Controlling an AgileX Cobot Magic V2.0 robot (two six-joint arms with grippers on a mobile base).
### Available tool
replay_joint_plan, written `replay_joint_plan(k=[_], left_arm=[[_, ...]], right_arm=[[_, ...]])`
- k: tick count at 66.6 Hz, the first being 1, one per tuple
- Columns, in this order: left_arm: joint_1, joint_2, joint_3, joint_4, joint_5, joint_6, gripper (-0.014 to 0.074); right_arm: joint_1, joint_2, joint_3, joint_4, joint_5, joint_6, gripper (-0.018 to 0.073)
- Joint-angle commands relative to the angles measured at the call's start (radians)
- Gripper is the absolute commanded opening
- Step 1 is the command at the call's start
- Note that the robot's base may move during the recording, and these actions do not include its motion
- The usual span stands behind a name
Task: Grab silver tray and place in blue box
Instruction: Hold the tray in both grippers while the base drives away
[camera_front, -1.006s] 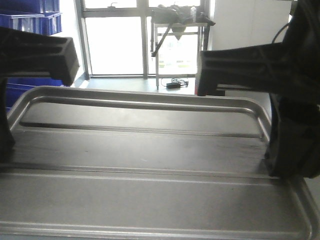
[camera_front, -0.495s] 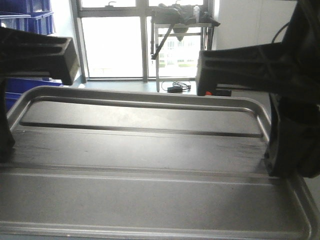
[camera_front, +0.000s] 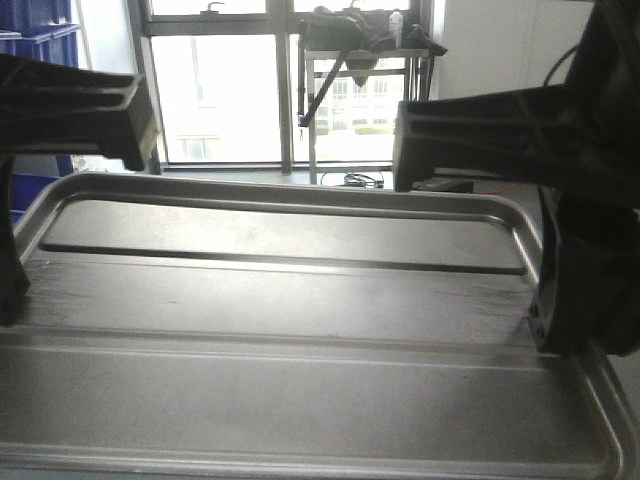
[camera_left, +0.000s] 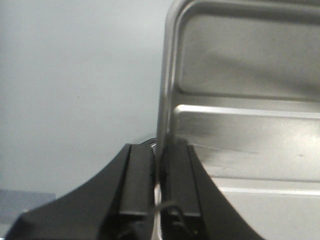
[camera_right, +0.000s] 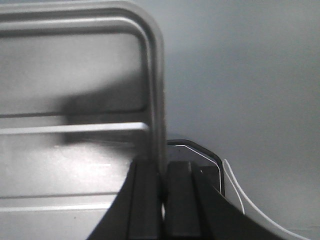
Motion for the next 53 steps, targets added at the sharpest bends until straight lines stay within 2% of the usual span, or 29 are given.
replay_joint_plan(k=[1,53], left_arm=[[-0.011,-0.025,-0.029,0.022,-0.028,-0.009,-0.0009],[-0.011,-0.025,-0.029,0.032,-0.026,-0.009,-0.0009]], right_arm=[[0.001,-0.028,-0.031,-0.033,-0.043,-0.001,0.0069],[0.0,-0.028,-0.031,-0.033,-0.043,-0.001,0.0069]])
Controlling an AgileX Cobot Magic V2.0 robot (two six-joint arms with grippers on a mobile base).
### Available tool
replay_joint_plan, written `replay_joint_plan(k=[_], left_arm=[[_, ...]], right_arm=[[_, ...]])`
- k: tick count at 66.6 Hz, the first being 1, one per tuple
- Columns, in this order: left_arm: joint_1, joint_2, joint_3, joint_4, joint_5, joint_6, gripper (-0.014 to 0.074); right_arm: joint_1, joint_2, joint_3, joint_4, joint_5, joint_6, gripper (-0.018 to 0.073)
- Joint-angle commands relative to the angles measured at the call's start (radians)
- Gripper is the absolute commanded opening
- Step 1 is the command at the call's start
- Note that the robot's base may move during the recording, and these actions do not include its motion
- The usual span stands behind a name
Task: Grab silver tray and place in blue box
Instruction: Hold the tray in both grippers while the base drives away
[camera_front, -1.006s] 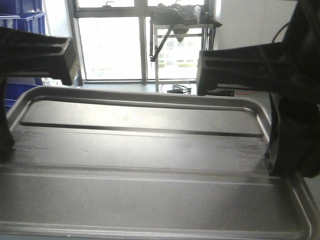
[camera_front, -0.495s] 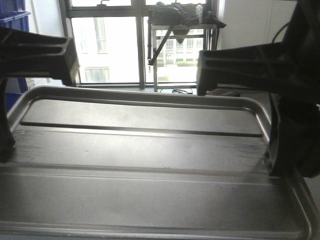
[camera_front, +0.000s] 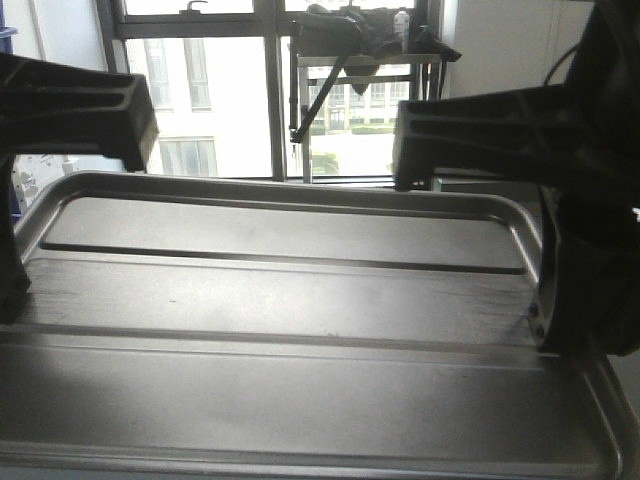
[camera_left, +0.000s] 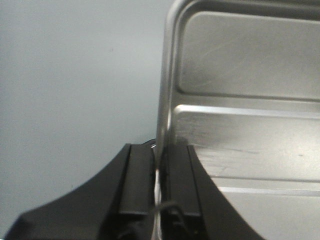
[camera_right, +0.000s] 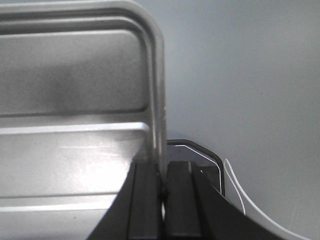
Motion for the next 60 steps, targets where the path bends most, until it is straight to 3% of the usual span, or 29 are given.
replay_joint_plan(k=[1,60], left_arm=[[-0.011,-0.025,-0.029,0.026,-0.026,-0.009,-0.0009],[-0.011,-0.025,-0.029,0.025,-0.026,-0.009,-0.0009]], right_arm=[[0.0,-0.026,-0.031,-0.033,-0.043,-0.001,0.0069],[0.0,-0.026,-0.031,-0.033,-0.043,-0.001,0.0069]])
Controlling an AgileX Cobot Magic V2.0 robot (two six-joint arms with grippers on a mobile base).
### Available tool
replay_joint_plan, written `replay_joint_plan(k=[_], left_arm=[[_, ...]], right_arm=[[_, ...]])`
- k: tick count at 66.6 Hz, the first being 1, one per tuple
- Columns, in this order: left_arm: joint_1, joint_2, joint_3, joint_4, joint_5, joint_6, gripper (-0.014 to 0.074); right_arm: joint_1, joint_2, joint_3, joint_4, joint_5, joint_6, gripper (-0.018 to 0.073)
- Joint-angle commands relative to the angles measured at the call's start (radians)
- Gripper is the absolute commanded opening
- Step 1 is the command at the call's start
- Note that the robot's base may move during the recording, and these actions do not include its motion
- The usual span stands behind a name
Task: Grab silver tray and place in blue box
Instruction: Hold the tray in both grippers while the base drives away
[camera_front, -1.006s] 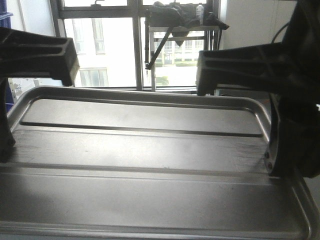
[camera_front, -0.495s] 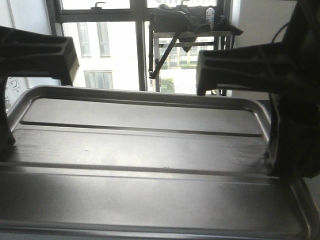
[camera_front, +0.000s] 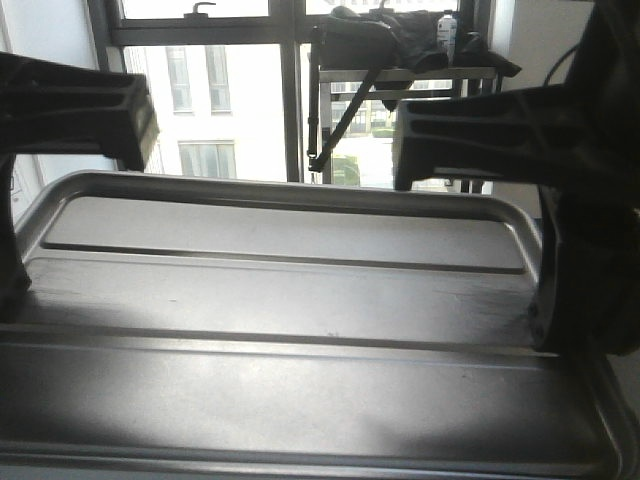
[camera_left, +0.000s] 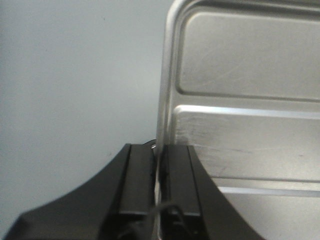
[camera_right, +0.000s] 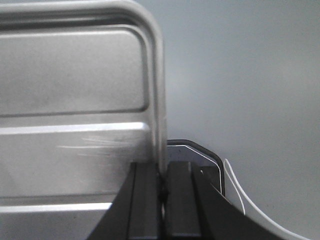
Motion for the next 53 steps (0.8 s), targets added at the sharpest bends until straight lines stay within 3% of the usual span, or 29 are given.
replay_joint_plan(k=[1,53], left_arm=[[-0.011,-0.025,-0.029,0.025,-0.026,-0.008,-0.0009],[-0.011,-0.025,-0.029,0.03,-0.024,-0.008,-0.0009]], right_arm=[[0.0,-0.026,-0.031,-0.034,-0.043,-0.002,0.0069],[0.0,-0.026,-0.031,-0.04,-0.043,-0.002,0.0069]])
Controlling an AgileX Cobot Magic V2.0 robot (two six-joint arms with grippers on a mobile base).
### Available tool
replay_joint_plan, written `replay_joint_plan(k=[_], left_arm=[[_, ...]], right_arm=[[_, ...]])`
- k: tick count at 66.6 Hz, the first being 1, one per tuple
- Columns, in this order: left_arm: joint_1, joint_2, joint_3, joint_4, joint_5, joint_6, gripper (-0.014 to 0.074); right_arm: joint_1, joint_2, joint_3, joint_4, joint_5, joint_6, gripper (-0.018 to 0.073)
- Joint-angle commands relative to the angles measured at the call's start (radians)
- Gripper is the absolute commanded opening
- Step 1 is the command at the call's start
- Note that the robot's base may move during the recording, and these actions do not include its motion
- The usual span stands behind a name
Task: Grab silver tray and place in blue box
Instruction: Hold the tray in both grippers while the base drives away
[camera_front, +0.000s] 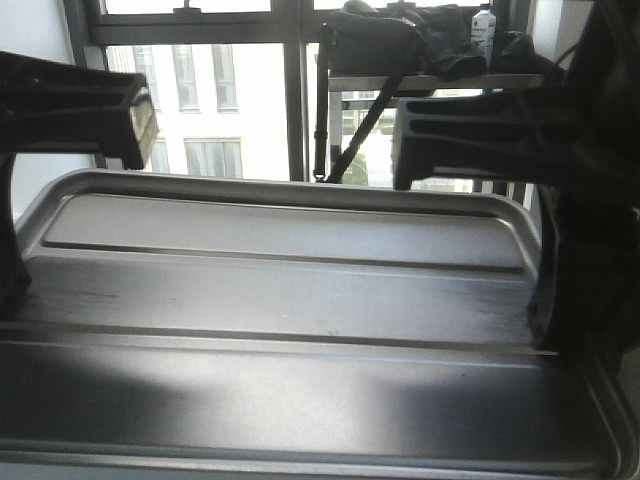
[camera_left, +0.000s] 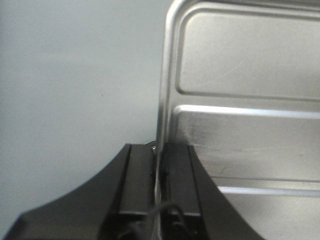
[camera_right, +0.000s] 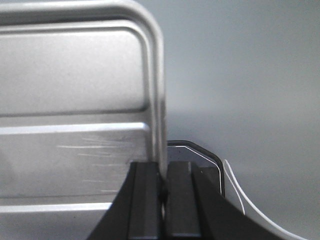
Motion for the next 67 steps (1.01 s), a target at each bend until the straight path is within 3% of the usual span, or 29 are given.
replay_joint_plan(k=[1,67], left_arm=[[-0.009,-0.025,-0.029,0.026,-0.024,-0.008,-0.0009],[-0.009,-0.025,-0.029,0.028,-0.017,-0.008,-0.0009]], right_arm=[[0.0,-0.026,-0.031,-0.036,-0.043,-0.002,0.0069],[0.0,-0.026,-0.031,-0.036,-0.043,-0.002,0.0069]])
